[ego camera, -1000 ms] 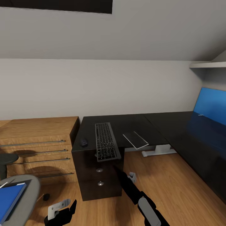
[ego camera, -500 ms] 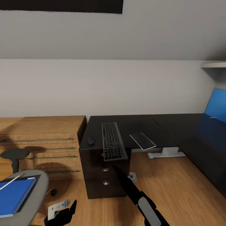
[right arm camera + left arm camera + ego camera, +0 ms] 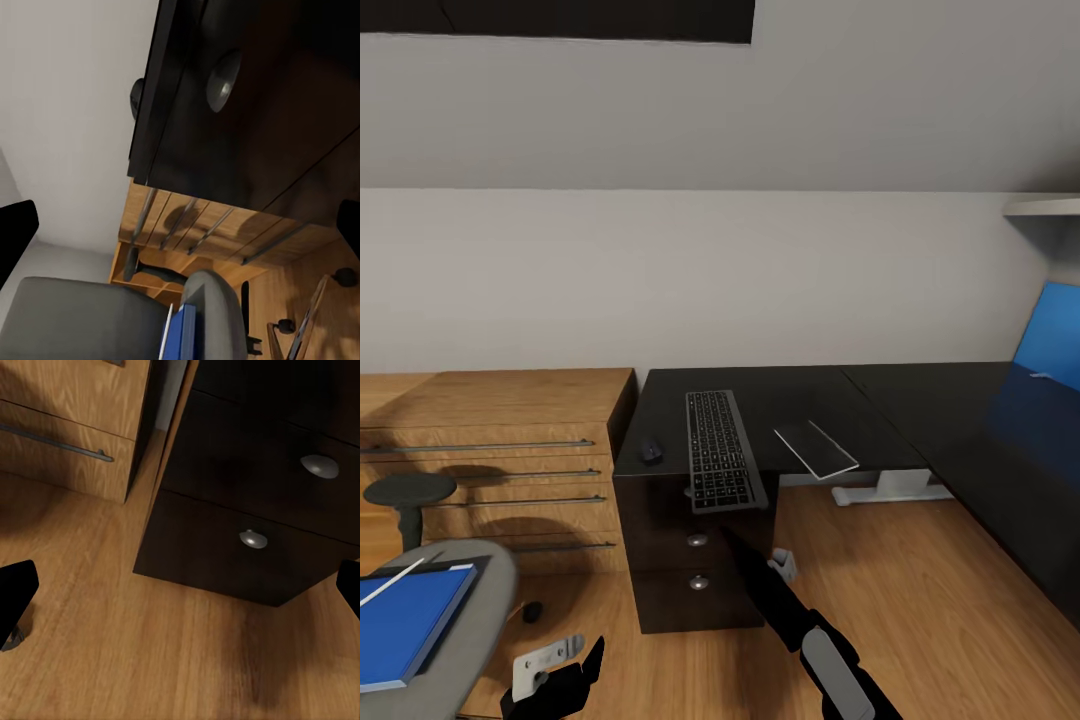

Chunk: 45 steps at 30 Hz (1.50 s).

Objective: In the bedroom, organize the workspace by keeping the computer under the desk, ensuring the monitor is on the desk, placing the keyboard on the desk next to the monitor, placing the mouse on the desk next to the keyboard, moving the folder from the swivel chair onto the desk next to the mouse, stacking the notebook on top of the folder with the pen on top of the notebook, and positioning the swivel chair next to the desk.

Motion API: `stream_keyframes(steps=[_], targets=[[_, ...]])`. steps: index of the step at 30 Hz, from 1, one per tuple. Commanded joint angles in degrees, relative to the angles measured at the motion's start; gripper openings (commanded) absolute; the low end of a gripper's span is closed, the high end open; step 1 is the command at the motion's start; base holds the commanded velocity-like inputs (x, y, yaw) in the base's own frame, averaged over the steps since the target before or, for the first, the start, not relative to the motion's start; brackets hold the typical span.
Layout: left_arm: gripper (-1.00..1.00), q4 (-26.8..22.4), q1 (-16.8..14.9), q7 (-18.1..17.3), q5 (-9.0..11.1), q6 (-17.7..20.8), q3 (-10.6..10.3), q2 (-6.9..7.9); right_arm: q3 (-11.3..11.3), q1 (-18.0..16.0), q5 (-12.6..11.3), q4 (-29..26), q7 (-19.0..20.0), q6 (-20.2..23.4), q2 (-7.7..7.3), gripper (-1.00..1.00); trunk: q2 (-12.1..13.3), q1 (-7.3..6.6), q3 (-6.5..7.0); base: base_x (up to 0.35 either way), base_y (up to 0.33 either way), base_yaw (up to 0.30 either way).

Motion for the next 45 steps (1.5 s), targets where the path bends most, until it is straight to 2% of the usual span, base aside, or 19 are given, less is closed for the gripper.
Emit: stream_keyframes(steps=[1,24,32,35,45], targets=[[1.0,-0.11,0.01,0.23,0.6,0.32,0.03,-0.03,0.0,-0.03,-0.62,0.02,0.12,0.38,-0.02,1.0,-0.02,0.0,-0.04,0.0,0.0,0.001],[1.0,-0.11,0.01,0.23,0.52,0.32,0.03,-0.03,0.02,-0.08,-0.46,0.12,-0.68,0.06,0.23,1.0,-0.02,0.0,-0.04,0.0,0.0,0.0],[1.0,-0.06,0.01,0.23,0.52,0.32,0.03,-0.03,0.0,-0.93,-0.7,0.18,-6.42,0.03,0.41,1.0,-0.02,0.0,-0.04,0.0,0.0,0.0],[1.0,0.24,0.01,0.23,0.5,0.29,0.03,-0.03,-0.03,-1.51,-0.79,0.22,-7.15,0.06,0.49,1.0,-0.02,0.0,-0.04,0.0,0.0,0.0],[1.0,0.73,0.01,0.23,0.43,0.23,0.03,-0.03,-0.08,-3.63,-0.8,0.37,-10.11,0.08,2.56,1.0,-0.02,0.0,-0.04,0.0,0.0,0.0]])
